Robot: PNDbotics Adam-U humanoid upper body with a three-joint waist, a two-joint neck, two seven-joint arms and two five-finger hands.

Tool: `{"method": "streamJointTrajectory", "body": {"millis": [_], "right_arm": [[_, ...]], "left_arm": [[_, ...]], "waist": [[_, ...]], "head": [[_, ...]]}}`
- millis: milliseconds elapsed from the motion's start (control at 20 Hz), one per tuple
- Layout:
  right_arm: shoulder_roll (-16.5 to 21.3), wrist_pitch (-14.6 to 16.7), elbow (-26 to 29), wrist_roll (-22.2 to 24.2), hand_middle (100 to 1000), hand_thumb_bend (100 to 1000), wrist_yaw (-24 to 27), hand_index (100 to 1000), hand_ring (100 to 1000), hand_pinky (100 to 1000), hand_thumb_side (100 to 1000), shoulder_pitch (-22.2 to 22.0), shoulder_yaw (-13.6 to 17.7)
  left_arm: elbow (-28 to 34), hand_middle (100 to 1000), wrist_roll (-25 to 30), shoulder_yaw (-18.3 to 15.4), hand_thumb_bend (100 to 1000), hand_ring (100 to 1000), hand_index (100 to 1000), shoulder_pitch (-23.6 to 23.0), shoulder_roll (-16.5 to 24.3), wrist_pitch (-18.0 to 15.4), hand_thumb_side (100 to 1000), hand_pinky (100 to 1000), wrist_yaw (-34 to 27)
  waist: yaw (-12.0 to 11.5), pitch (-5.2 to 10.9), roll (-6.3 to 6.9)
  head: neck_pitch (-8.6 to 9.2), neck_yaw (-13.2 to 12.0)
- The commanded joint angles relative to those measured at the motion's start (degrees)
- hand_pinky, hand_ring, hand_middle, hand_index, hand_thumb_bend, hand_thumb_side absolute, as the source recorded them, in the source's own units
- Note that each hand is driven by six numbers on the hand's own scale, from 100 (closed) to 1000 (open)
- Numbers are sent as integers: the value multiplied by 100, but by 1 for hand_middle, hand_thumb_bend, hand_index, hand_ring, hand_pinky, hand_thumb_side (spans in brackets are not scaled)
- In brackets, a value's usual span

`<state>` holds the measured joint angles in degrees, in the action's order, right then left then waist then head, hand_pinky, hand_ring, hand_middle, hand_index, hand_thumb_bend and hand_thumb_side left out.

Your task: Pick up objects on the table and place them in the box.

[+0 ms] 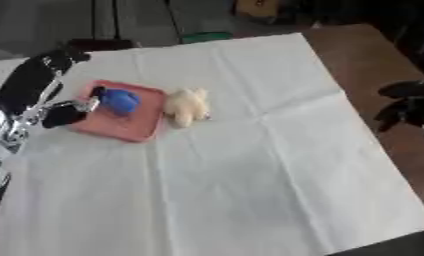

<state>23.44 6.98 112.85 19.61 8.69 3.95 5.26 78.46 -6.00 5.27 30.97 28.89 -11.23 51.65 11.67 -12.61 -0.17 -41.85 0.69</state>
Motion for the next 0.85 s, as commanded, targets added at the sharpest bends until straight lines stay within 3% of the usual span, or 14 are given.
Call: {"method": "streamJointTrajectory", "body": {"millis": [50, 100, 150, 350, 500, 850], "right_arm": [[116, 5, 44, -14, 746, 100, 14, 744, 615, 524, 953, 16, 56], [117, 5, 45, -14, 746, 100, 14, 744, 615, 524, 953, 17, 56], [116, 5, 44, -23, 746, 100, 12, 744, 615, 524, 953, 17, 67], [125, -4, 42, -33, 746, 100, 7, 744, 615, 524, 952, 36, 75], [114, -21, 31, -49, 746, 100, 5, 743, 614, 524, 955, 32, 98], [110, -43, 23, -66, 745, 100, -6, 743, 614, 524, 956, 55, 112]], "left_arm": [[516, 822, 22, -178, 263, 756, 878, -69, 140, 126, 706, 782, -465], [615, 822, 59, -193, 263, 756, 878, -104, 151, 165, 706, 782, -569], [833, 822, 36, -240, 181, 743, 856, -209, 87, 144, 785, 716, -849], [1691, 819, 223, -381, 175, 735, 838, -693, 27, -83, 825, 676, -2502], [2185, 816, 491, -531, 171, 732, 838, -982, 32, -170, 842, 670, -3318], [2622, 806, 661, -790, 180, 714, 824, -1312, -106, -105, 841, 643, -4069]], "waist": [[-11, 91, -13], [-12, 90, -13], [-14, 81, -5], [-103, 76, 25], [-122, 72, 49], [-181, 66, 93]], "head": [[-5, 31], [-5, 31], [-6, 46], [-22, 52], [-8, 85], [-38, 93]]}}
